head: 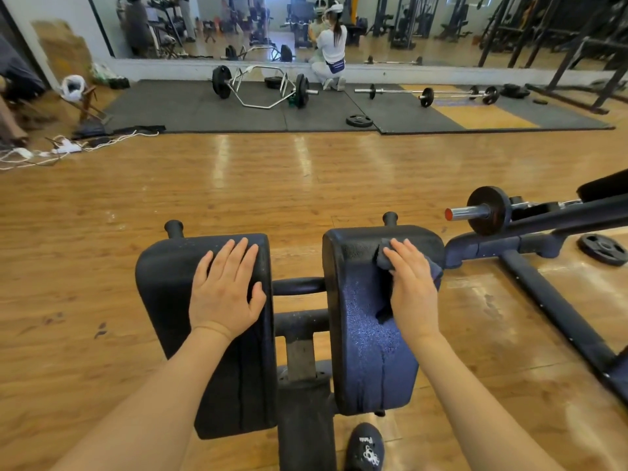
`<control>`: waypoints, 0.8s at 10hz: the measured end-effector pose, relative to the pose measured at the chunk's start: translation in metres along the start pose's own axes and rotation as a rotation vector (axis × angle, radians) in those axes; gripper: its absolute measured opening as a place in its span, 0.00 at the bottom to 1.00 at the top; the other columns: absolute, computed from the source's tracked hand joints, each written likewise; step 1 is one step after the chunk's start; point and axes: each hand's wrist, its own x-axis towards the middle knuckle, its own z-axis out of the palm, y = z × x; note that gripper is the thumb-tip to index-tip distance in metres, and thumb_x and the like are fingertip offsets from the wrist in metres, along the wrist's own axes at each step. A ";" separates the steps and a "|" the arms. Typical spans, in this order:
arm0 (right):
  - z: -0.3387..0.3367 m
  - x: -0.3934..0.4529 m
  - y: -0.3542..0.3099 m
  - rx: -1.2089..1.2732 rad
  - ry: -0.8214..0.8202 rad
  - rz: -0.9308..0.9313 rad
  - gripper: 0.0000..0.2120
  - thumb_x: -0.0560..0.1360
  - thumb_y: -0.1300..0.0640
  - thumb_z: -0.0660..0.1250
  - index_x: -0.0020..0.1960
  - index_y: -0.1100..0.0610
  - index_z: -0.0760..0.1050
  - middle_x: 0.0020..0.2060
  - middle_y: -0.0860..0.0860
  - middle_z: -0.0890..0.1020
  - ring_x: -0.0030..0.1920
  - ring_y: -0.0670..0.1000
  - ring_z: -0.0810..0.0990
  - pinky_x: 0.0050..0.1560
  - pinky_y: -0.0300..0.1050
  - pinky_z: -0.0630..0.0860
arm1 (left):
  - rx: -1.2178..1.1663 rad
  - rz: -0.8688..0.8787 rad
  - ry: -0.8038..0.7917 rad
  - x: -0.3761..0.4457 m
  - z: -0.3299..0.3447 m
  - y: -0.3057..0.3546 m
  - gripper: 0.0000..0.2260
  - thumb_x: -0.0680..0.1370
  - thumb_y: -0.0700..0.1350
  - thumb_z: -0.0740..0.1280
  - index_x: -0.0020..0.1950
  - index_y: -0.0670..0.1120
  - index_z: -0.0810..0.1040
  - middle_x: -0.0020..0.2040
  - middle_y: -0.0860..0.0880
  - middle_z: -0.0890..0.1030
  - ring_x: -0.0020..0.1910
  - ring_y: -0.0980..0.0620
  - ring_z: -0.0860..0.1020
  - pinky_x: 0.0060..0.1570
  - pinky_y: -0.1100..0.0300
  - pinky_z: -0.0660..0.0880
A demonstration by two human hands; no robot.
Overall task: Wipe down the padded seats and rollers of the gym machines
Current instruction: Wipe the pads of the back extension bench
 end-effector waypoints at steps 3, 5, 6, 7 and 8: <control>0.010 -0.016 -0.004 -0.071 -0.193 -0.388 0.31 0.67 0.74 0.62 0.67 0.57 0.65 0.66 0.56 0.73 0.68 0.56 0.64 0.70 0.49 0.57 | -0.004 0.004 0.004 -0.001 0.000 0.000 0.25 0.74 0.51 0.54 0.68 0.41 0.71 0.67 0.41 0.73 0.68 0.43 0.69 0.68 0.47 0.57; -0.015 -0.030 0.040 -0.100 -0.038 -0.009 0.20 0.74 0.67 0.52 0.64 0.59 0.67 0.62 0.62 0.74 0.67 0.59 0.64 0.64 0.54 0.62 | -0.003 0.006 0.035 0.000 0.002 0.000 0.25 0.74 0.50 0.54 0.68 0.40 0.71 0.67 0.41 0.73 0.67 0.43 0.69 0.68 0.47 0.58; -0.003 -0.033 0.007 -0.043 0.013 0.130 0.20 0.73 0.69 0.56 0.63 0.62 0.71 0.64 0.60 0.73 0.68 0.59 0.65 0.65 0.60 0.64 | 0.003 0.008 0.035 0.000 0.002 0.000 0.25 0.74 0.50 0.54 0.68 0.40 0.71 0.67 0.41 0.73 0.67 0.43 0.69 0.68 0.46 0.58; 0.013 -0.043 -0.034 -0.033 -0.120 -0.109 0.30 0.65 0.76 0.67 0.64 0.60 0.70 0.64 0.58 0.74 0.67 0.56 0.63 0.68 0.53 0.58 | 0.002 0.004 0.029 0.000 0.001 0.001 0.25 0.74 0.50 0.54 0.68 0.40 0.71 0.67 0.41 0.73 0.67 0.43 0.69 0.68 0.47 0.58; 0.019 -0.057 -0.037 -0.096 -0.280 -0.310 0.43 0.57 0.76 0.74 0.67 0.56 0.65 0.67 0.54 0.71 0.68 0.56 0.62 0.69 0.50 0.53 | 0.002 0.008 0.035 0.000 0.001 0.000 0.25 0.74 0.50 0.54 0.68 0.40 0.71 0.67 0.41 0.73 0.67 0.43 0.69 0.68 0.47 0.58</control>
